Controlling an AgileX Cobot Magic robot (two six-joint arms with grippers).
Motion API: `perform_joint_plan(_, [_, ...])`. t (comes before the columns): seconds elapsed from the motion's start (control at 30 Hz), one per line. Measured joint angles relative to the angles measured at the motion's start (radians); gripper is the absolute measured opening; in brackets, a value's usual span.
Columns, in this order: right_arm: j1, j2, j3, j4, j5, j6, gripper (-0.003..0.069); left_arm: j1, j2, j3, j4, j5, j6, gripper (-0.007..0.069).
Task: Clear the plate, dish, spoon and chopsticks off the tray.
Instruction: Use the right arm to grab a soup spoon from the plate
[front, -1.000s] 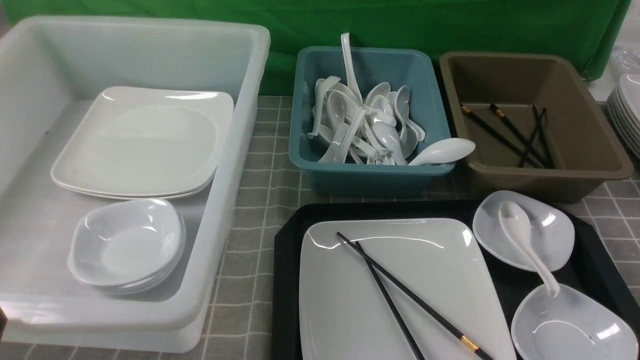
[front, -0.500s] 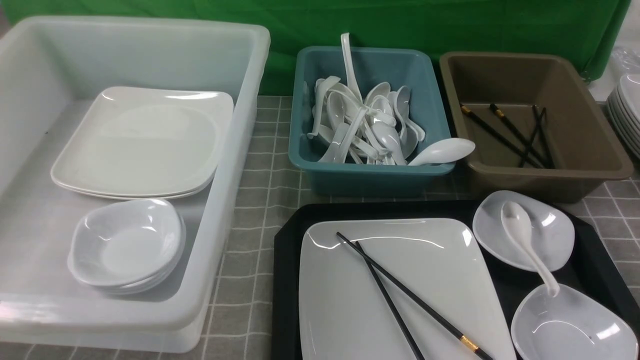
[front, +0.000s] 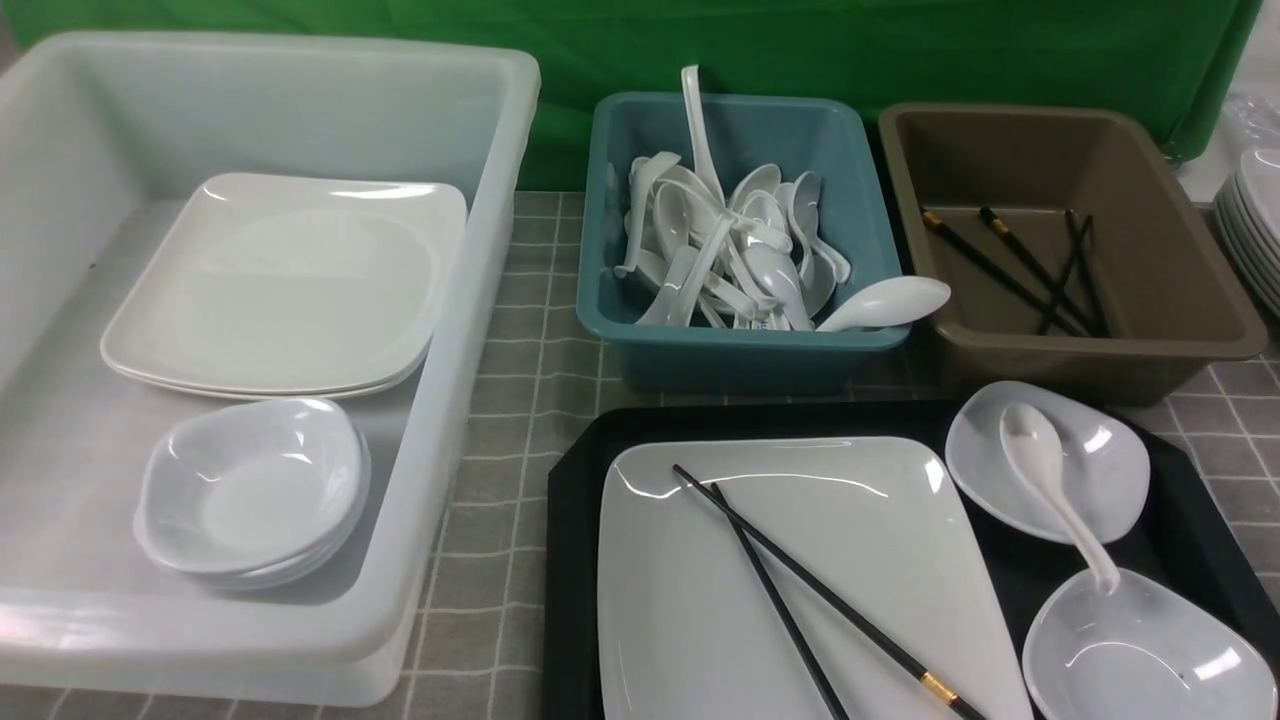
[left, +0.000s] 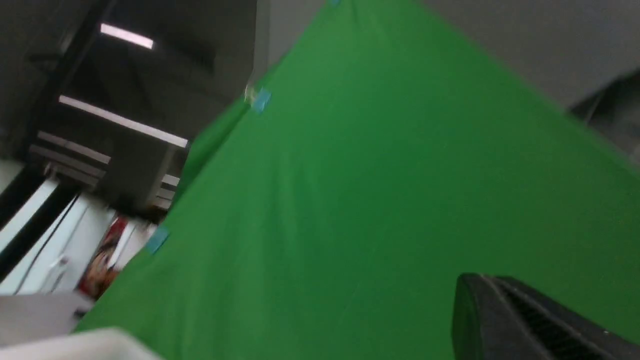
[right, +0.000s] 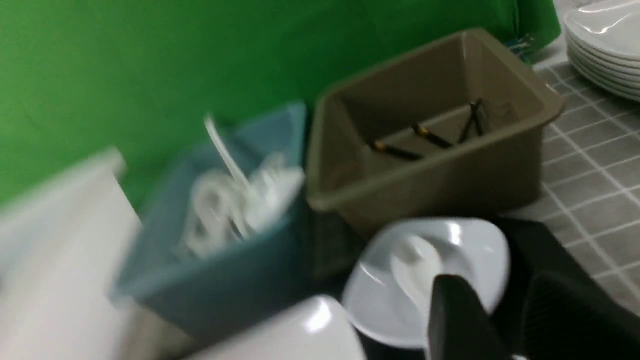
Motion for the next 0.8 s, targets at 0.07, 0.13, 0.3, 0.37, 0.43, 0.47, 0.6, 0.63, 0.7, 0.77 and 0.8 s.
perform_joint_plan(0.07, [0.0,0.0,0.0,0.011,-0.072,0.073,0.0238,0.0,0.001,-0.05,-0.005,-0.009,-0.08,0.0002])
perform_joint_plan(0.13, [0.0,0.0,0.0,0.015,-0.097,0.098,0.0238,0.0,0.019,-0.135,0.0,0.055,-0.114,0.0002])
perform_joint_plan(0.3, [0.001,0.0,-0.002,0.019,-0.253,0.123,0.0235,0.0,0.218,-0.535,0.19,0.536,-0.145,0.0002])
perform_joint_plan(0.37, [0.01,0.004,-0.038,-0.005,-0.227,0.129,0.0214,0.0,0.332,-0.671,0.223,0.726,-0.125,0.0002])
perform_joint_plan(0.43, [0.036,0.04,-0.151,-0.088,-0.099,0.132,0.0163,0.0,0.47,-0.824,0.21,0.957,-0.041,0.0002])
perform_joint_plan(0.47, [0.056,0.085,-0.24,-0.131,0.003,0.125,0.0125,0.0,0.541,-0.9,0.175,1.088,0.03,0.0002])
perform_joint_plan(0.6, [0.131,0.299,-0.541,-0.207,0.344,-0.007,0.0038,0.0,0.81,-1.058,0.032,1.417,0.23,0.0002])
perform_joint_plan(0.63, [0.14,0.327,-0.556,-0.208,0.384,-0.025,0.0034,0.0,0.823,-1.058,0.032,1.417,0.238,0.0002])
perform_joint_plan(0.7, [0.207,0.52,-0.743,-0.218,0.652,-0.142,0.0022,-0.004,0.99,-1.084,-0.019,1.541,0.328,0.0002])
perform_joint_plan(0.77, [0.243,0.636,-0.835,-0.221,0.797,-0.204,0.0022,-0.022,1.06,-1.084,-0.004,1.565,0.342,0.0])
perform_joint_plan(0.8, [0.265,0.696,-0.875,-0.224,0.864,-0.238,0.0022,-0.047,1.101,-1.084,0.012,1.573,0.349,0.0])
